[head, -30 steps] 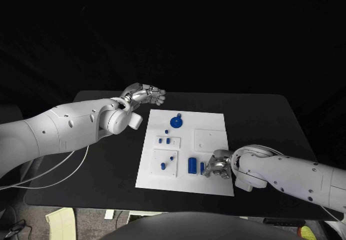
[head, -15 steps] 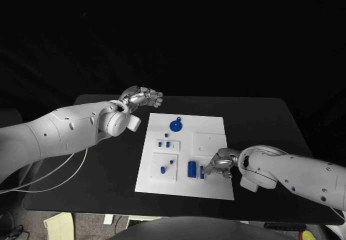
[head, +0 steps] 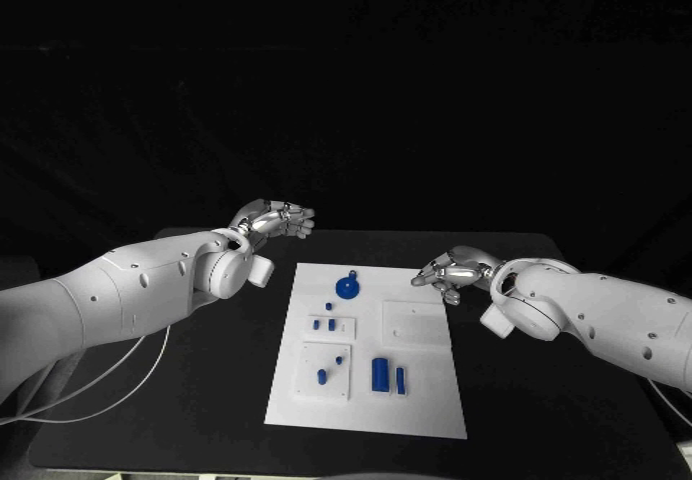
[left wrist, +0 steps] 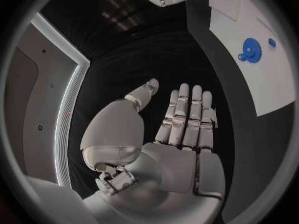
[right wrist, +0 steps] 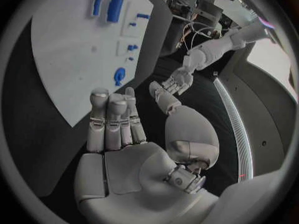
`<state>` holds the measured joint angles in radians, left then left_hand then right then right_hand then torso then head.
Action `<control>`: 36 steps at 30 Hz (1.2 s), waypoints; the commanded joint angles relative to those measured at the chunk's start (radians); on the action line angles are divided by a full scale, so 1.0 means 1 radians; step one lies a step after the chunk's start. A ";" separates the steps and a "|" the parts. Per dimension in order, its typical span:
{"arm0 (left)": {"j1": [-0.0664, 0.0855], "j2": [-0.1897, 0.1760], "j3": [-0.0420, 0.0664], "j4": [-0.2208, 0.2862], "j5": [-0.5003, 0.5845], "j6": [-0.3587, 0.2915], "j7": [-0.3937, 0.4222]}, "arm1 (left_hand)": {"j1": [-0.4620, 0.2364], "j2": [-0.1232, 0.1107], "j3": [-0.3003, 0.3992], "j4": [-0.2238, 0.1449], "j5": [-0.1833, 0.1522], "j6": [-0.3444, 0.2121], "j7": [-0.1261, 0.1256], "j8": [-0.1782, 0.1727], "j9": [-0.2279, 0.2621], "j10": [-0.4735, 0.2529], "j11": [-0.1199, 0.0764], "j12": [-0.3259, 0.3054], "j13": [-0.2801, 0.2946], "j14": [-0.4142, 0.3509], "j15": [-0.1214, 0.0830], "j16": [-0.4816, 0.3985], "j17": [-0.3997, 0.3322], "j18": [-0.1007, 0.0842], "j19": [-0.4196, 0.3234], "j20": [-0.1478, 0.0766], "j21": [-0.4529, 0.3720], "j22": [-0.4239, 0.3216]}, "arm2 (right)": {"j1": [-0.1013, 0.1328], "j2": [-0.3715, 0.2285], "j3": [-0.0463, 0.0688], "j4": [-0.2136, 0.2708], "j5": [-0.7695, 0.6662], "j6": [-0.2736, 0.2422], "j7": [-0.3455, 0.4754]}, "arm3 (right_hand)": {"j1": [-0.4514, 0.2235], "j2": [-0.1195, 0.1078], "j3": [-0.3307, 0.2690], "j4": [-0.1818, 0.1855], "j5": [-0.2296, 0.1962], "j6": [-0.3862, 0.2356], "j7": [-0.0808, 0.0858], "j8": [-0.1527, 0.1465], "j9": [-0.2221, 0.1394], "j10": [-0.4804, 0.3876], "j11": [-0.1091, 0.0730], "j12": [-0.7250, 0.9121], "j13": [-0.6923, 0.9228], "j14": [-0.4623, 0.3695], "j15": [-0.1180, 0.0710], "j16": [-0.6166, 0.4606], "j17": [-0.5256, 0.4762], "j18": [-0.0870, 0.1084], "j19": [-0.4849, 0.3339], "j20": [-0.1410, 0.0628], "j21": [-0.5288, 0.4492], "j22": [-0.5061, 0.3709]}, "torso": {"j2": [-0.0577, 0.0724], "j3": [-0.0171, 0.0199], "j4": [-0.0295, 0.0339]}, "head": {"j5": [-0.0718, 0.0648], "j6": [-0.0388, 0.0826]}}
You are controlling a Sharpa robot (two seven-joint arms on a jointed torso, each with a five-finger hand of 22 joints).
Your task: Assemble the parts on the task board
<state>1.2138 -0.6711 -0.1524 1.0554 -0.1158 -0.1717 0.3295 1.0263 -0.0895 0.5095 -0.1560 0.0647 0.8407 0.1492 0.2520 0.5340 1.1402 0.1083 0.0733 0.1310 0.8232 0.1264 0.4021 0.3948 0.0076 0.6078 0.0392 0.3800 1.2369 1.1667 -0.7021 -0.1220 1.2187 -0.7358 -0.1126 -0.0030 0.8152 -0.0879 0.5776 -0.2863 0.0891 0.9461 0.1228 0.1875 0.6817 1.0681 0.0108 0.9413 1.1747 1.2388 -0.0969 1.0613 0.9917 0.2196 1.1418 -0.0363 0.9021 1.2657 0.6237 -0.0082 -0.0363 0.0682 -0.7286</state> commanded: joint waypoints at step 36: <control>-0.016 0.050 0.041 0.009 0.101 -0.144 0.067 | -1.026 0.089 -0.510 0.156 -0.065 -0.841 -0.149 -0.252 -0.534 -1.140 -0.108 -0.073 -0.131 -0.823 -0.126 -0.402 -0.395 -0.008 -0.608 -0.039 -0.380 -1.237 | -0.052 0.131 0.139 -0.244 0.499 -0.159 0.290 | -0.815 0.088 -0.578 0.286 -0.089 -0.946 -0.123 -0.187 -0.682 -1.068 -0.011 -0.941 -1.175 -1.239 0.097 -1.061 -0.992 -0.220 -1.142 0.036 -0.902 -1.266 | -0.079 0.0083 0.0340 | -0.065 0.132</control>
<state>1.2031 -0.6163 -0.1136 1.0416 -0.0192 -0.2291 0.3635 0.1283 -0.0227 0.0589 -0.0095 0.0101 0.0919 0.0116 0.0252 0.0736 0.1141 0.0095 0.0115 0.0097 0.0856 0.0221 0.0404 0.0545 0.0080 0.0629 0.0180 0.0345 0.4518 1.1168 -0.5657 0.0174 0.9519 -0.2744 -0.1966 0.2389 0.1200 -0.0066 0.0752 -0.0412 0.0222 0.1145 0.0209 0.0218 0.0911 0.1284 0.0223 0.0215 0.0410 0.1066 0.0245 0.0426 0.0784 0.0289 0.0729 0.0309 0.0376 0.1398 0.5450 0.0004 -0.0150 0.0159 -0.5843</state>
